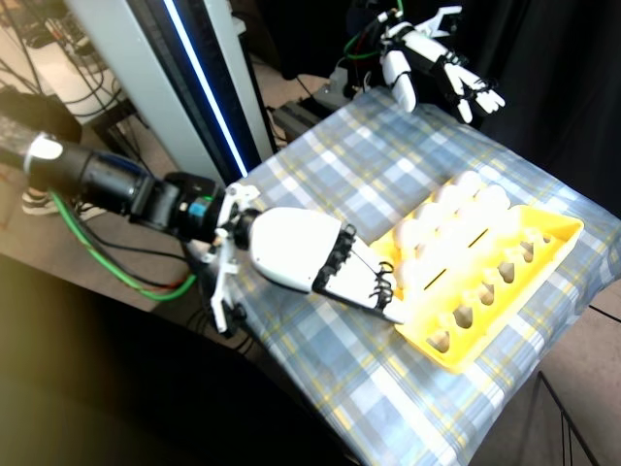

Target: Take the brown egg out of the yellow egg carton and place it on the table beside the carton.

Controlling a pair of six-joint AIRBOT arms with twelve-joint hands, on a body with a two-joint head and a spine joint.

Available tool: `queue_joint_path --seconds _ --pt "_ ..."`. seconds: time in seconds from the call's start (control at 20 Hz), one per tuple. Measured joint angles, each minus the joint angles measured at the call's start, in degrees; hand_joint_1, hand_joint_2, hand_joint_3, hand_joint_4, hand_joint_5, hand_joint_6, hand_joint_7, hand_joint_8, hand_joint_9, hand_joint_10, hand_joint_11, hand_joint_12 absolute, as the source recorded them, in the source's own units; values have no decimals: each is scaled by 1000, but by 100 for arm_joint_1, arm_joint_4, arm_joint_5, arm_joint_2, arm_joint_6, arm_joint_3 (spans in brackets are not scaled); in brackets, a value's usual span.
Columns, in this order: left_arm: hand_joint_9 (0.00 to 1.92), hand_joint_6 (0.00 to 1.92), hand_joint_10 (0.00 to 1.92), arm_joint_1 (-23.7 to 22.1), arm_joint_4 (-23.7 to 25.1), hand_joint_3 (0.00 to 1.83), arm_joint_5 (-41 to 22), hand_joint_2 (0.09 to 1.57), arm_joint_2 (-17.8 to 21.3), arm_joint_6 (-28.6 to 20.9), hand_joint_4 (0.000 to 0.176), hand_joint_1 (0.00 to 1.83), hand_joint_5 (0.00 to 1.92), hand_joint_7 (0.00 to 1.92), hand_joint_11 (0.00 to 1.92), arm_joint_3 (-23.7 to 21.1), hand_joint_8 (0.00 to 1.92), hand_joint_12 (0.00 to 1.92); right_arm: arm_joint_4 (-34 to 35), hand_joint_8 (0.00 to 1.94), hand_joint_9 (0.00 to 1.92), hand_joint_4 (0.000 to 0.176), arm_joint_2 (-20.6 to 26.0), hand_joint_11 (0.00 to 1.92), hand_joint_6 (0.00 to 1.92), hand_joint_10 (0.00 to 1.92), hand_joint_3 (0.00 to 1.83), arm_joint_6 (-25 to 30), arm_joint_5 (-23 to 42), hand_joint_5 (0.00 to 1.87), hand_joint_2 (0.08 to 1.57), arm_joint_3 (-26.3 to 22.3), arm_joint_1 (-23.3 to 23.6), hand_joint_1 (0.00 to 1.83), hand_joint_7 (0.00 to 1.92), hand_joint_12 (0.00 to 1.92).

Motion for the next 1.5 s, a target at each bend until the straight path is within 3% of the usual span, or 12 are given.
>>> queue_joint_path --seconds 0.05,0.25,0.3,0.8,1.1,1.15,1.3,1.5 --pt "86 0 2 4 -2 0 7 1263 0 0 52 350 426 162 0 0 1 0 7 8 586 169 2 227 1118 7 11 0 0 855 1162 0 0 948 913 51" --pt "84 0 0 4 0 0 4 1261 0 0 53 375 428 163 0 0 0 0 31 10 623 176 4 238 1232 8 2 0 33 810 1195 0 0 932 962 46" --pt "83 1 2 4 0 0 4 1261 0 0 46 369 429 161 0 0 0 0 31 7 638 176 4 244 1226 6 0 0 35 815 1194 0 0 936 977 44" --pt "79 0 0 4 -4 1 4 1265 0 0 48 360 423 161 0 0 0 0 -98 1 624 176 192 265 1151 0 0 -2 262 866 1165 -304 0 965 1013 45" --pt "83 3 0 4 -9 1 4 1264 0 0 35 370 438 170 0 0 2 0 -433 6 612 176 693 266 1118 2 0 -2 820 886 1154 -852 0 973 1040 43" --pt "81 0 0 4 -11 2 4 1266 0 0 42 350 432 165 0 0 0 0 -479 7 623 176 778 271 1116 6 0 -4 883 887 1153 -964 0 972 1046 45" --pt "81 1 2 4 -17 1 7 1265 0 0 42 321 424 162 0 0 1 0 -866 4 647 176 1119 260 1156 10 2 -2 1187 860 1165 -1447 -2 958 1024 42" --pt "88 3 3 20 -44 0 4 1267 0 0 51 356 430 171 0 0 3 0 -1322 2 647 176 1366 274 1133 1 2 -2 1652 876 1158 -2011 -361 966 1087 47"
